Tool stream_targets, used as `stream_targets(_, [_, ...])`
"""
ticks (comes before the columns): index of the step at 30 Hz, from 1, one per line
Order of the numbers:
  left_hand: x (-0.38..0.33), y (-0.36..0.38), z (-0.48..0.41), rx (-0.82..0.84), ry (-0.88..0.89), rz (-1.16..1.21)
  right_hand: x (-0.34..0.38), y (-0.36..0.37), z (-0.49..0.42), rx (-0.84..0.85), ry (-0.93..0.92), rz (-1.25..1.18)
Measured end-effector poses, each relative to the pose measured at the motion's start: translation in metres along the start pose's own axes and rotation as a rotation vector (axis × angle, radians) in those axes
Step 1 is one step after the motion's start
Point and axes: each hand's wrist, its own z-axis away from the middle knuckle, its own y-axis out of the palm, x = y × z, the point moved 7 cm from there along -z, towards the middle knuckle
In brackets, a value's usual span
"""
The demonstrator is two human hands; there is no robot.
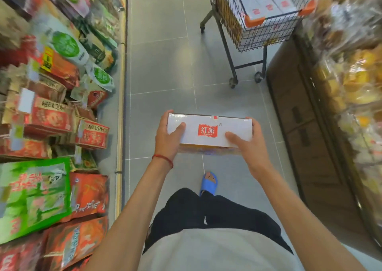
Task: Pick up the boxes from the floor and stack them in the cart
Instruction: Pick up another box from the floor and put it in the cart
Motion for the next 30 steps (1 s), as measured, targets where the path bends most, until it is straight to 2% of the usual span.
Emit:
stream_targets(12, [-0.131,0.072,-0.243,0.096,0.089,0.035,0.113,0.025,-0.209,-0.189,-0.033,-0.059])
stream_targets(23, [-0.281,0.148,-0.467,0.297,0.196,-0.13,0.221,0.052,-0.388,-0.402,-0.006,-0.195])
stream_targets(30, [-0.338,0.219,-0.579,0.435,0.265,-0.228,0.258,0.052,-0.493,-0.507,0.013,-0.311])
